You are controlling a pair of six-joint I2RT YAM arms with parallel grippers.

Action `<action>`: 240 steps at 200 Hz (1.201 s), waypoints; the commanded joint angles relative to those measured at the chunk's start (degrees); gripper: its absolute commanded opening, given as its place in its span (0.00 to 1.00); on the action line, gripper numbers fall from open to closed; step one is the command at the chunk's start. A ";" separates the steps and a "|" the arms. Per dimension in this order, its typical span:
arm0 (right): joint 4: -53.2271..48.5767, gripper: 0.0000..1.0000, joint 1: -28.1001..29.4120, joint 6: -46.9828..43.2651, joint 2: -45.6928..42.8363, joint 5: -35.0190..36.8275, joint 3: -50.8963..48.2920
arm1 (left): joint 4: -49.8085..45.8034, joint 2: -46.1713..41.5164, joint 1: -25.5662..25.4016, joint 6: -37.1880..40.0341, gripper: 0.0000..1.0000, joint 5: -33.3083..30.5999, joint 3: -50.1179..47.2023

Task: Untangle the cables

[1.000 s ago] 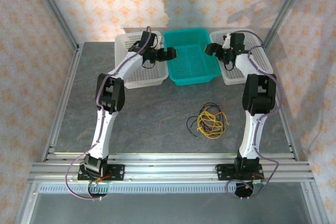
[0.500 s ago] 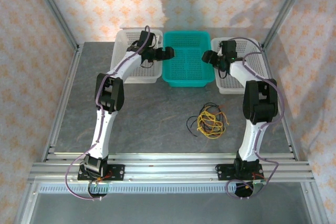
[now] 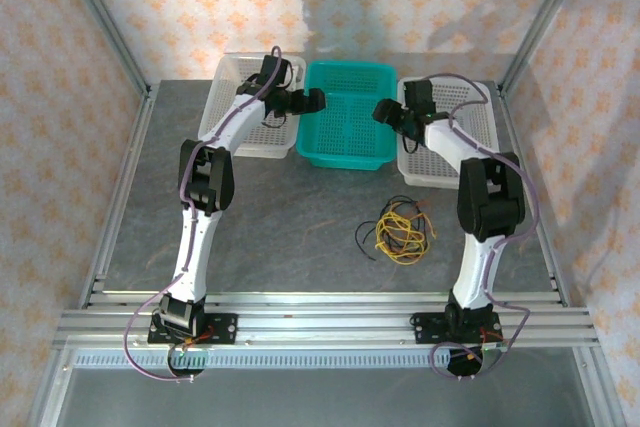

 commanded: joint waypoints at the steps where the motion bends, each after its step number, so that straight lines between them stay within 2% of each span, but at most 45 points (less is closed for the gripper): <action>1: 0.23 0.82 0.64 -1.23 4.28 0.62 6.51 | 0.71 0.30 0.50 -0.14 0.99 0.30 2.07; 57: -4.72 0.83 0.48 -2.96 12.49 1.85 18.57 | -0.08 0.73 0.92 -0.19 0.99 0.32 2.45; 105: -6.84 0.92 0.23 -4.36 11.27 4.68 21.45 | -0.45 -0.81 1.04 -0.96 0.99 -1.20 2.45; 117: -7.50 1.00 -0.01 -5.05 9.93 6.39 21.93 | -0.67 -1.82 1.03 -1.41 0.99 -2.51 2.45; 132: -7.42 1.00 -0.02 -6.29 6.94 8.68 21.15 | -1.45 -3.33 1.03 -1.88 0.99 -4.27 2.29; 158: -5.66 1.00 -0.01 -8.08 -0.31 10.83 15.81 | -0.08 -8.50 0.91 -2.75 0.99 -7.33 -2.29; 184: -3.22 1.00 0.25 -7.63 -9.40 10.93 4.77 | 1.42 -14.55 0.45 -3.35 0.99 -8.78 -10.45; 218: -0.32 1.00 1.83 -6.44 -22.27 10.66 -12.03 | 7.13 -25.72 -1.97 -3.03 0.99 -9.98 -27.33; 240: -2.53 1.00 4.87 -7.67 -29.28 13.14 -20.18 | 13.44 -36.49 -5.53 -2.65 0.99 -14.83 -39.71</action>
